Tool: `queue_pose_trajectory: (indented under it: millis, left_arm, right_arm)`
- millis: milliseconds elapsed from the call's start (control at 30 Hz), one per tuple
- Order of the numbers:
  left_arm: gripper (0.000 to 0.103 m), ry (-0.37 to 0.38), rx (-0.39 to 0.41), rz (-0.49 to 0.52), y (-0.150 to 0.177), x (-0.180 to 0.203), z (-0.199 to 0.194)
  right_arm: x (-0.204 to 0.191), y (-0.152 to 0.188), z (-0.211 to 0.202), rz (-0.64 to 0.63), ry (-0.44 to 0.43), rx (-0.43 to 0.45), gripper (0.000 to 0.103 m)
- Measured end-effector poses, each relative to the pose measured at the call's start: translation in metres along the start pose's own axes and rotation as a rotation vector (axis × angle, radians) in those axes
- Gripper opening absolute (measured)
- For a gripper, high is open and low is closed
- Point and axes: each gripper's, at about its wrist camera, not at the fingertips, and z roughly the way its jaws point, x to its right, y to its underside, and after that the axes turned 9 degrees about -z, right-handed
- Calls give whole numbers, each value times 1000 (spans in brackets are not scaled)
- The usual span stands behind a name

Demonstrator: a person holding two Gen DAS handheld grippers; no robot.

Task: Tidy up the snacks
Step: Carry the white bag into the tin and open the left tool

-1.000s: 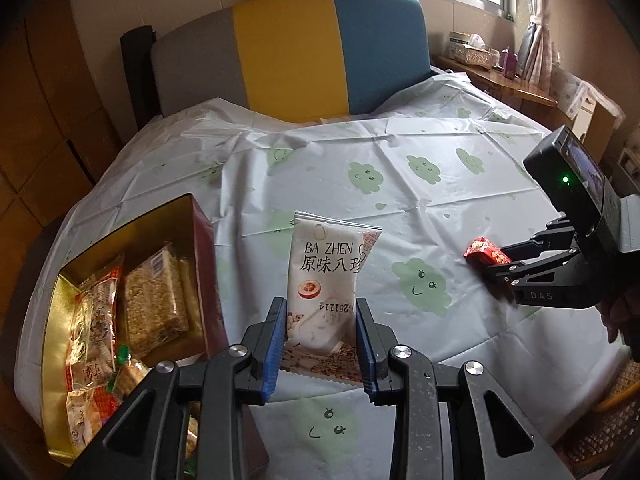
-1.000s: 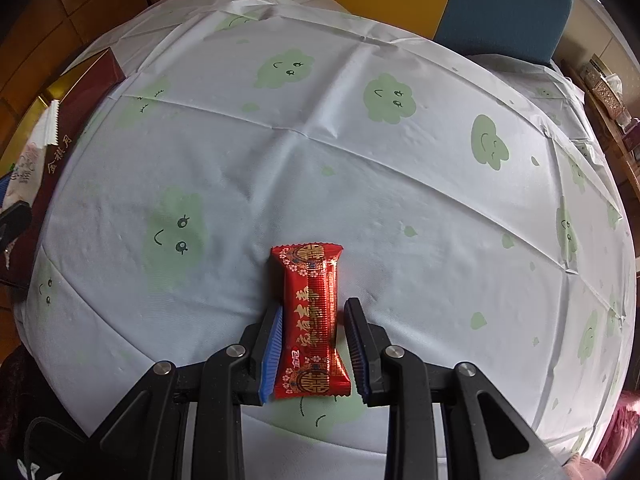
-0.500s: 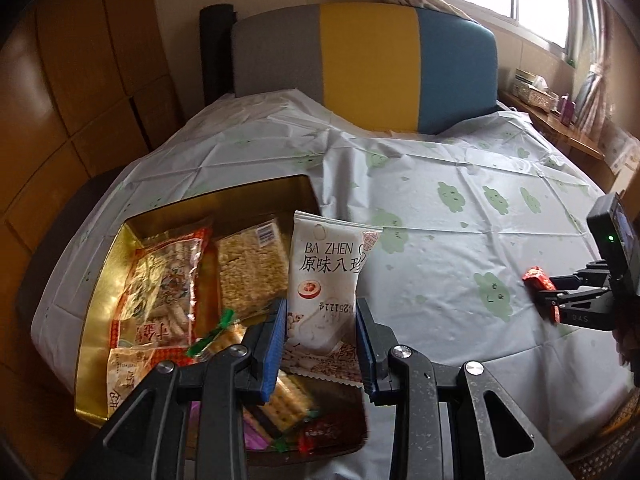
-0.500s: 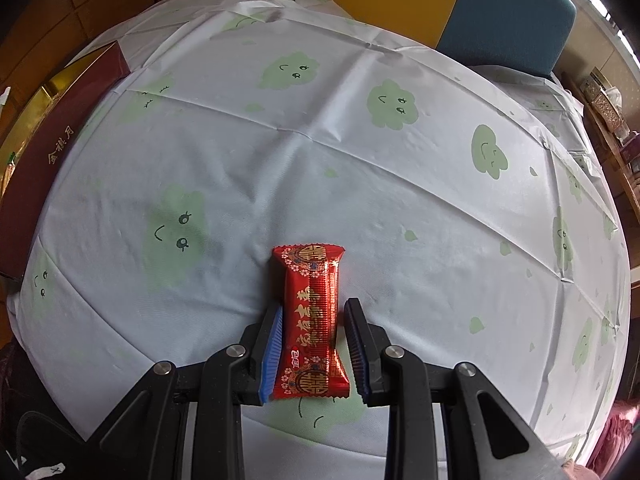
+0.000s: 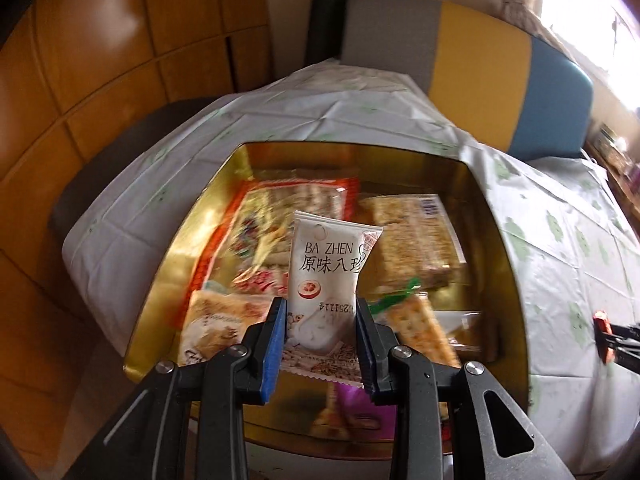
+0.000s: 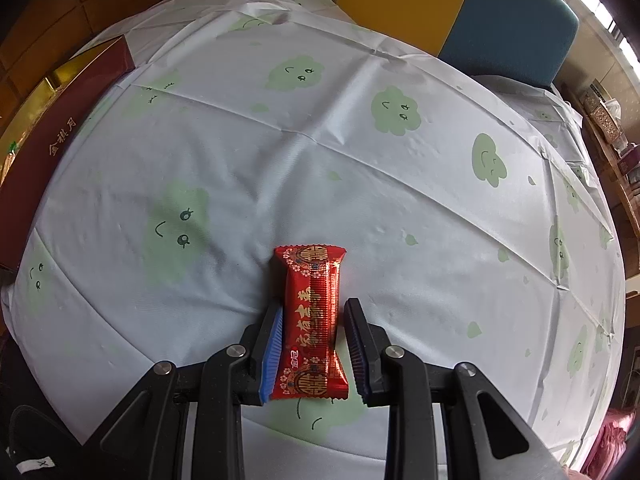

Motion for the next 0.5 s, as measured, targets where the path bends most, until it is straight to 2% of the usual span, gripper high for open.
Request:
queue_pose_trajectory:
  millis: [133,300,333,433,500]
  left_arm:
    - [34,-5,-32,-45,4,-17,13]
    - [37,-10,-56,-53,11,-26,25]
    - [38,-12,-52,-52,12,-27,25]
    - [50,-18,-17,-49,15,-29,18]
    - [52,-25,6,-53,15,-30,13]
  right_arm:
    - [1,0,0,-1,-1,0,30]
    - [1,0,0,-2,0,0,30]
    - [1,0,0,-2,0,0,30]
    - [1,1,0,-1,0,0,30]
    - [1,1,0,-2,0,0,30]
